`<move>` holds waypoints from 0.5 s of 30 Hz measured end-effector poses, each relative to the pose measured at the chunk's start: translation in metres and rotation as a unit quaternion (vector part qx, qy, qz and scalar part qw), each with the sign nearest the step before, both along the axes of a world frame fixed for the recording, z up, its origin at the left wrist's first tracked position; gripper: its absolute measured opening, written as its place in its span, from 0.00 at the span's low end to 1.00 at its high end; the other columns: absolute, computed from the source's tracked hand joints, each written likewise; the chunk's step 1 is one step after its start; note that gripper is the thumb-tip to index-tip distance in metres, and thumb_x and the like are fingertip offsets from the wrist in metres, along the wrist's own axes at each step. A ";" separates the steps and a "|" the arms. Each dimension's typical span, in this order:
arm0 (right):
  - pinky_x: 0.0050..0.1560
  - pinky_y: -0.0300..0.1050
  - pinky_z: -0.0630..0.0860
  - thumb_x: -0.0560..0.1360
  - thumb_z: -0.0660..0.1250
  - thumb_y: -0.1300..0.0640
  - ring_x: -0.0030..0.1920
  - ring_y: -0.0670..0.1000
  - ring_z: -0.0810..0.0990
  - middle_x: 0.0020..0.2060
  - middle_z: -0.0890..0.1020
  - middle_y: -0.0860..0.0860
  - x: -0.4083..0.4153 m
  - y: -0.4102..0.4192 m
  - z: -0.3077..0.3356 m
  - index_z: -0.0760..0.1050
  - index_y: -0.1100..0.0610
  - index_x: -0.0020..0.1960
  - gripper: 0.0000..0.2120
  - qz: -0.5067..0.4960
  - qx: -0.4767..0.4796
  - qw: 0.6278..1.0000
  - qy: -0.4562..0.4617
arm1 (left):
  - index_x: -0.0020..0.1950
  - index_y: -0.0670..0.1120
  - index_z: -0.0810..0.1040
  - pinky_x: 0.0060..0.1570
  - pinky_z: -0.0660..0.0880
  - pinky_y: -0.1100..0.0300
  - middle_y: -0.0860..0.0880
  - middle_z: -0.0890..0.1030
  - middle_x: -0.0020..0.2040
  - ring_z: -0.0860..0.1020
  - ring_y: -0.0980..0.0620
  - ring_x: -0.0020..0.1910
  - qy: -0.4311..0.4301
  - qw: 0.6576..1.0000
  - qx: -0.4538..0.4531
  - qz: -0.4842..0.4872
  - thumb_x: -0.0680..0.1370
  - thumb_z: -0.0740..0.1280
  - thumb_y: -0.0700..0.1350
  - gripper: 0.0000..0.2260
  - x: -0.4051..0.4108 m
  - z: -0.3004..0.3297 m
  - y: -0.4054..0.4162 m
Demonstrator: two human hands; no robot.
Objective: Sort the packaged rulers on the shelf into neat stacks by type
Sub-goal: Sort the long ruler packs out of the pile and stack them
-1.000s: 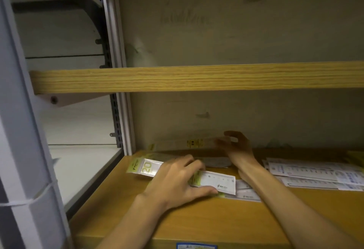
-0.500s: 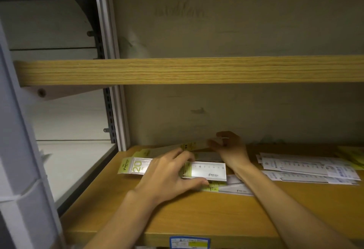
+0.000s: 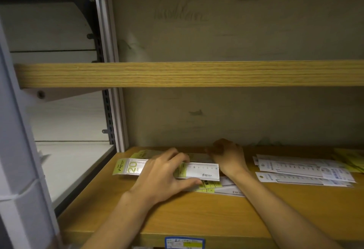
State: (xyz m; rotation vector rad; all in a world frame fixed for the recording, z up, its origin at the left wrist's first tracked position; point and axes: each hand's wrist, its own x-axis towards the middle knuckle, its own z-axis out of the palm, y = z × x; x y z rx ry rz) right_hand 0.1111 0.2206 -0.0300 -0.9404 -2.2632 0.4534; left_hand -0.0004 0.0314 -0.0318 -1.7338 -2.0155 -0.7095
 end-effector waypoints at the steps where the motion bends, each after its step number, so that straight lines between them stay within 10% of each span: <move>1: 0.56 0.43 0.72 0.76 0.66 0.42 0.55 0.53 0.80 0.51 0.83 0.49 0.001 -0.002 0.004 0.80 0.55 0.51 0.16 0.022 -0.024 0.999 0.043 | 0.57 0.55 0.76 0.47 0.74 0.60 0.57 0.74 0.54 0.74 0.58 0.49 0.002 1.000 0.003 0.000 0.69 0.60 0.74 0.28 0.000 0.000 0.000; 6: 0.46 0.45 0.76 0.74 0.70 0.44 0.43 0.52 0.83 0.34 0.85 0.46 0.012 -0.026 0.025 0.80 0.54 0.44 0.13 0.173 -0.294 0.919 0.199 | 0.55 0.52 0.79 0.44 0.75 0.59 0.54 0.78 0.51 0.77 0.56 0.47 0.036 0.998 0.055 0.010 0.72 0.60 0.72 0.27 -0.004 -0.002 0.004; 9: 0.58 0.60 0.77 0.67 0.73 0.44 0.51 0.59 0.83 0.44 0.86 0.53 0.016 -0.030 0.028 0.79 0.56 0.52 0.20 0.243 -0.396 0.858 0.219 | 0.53 0.50 0.81 0.44 0.77 0.53 0.52 0.79 0.48 0.78 0.52 0.45 0.058 0.991 0.121 0.022 0.73 0.62 0.69 0.25 -0.008 -0.004 0.007; 15: 0.54 0.50 0.70 0.65 0.78 0.49 0.55 0.56 0.77 0.54 0.82 0.59 0.020 -0.027 0.023 0.82 0.56 0.53 0.20 0.296 -0.428 0.850 0.085 | 0.54 0.49 0.81 0.45 0.77 0.49 0.51 0.80 0.50 0.79 0.50 0.48 0.059 0.987 0.135 0.057 0.74 0.56 0.70 0.28 -0.011 -0.006 0.007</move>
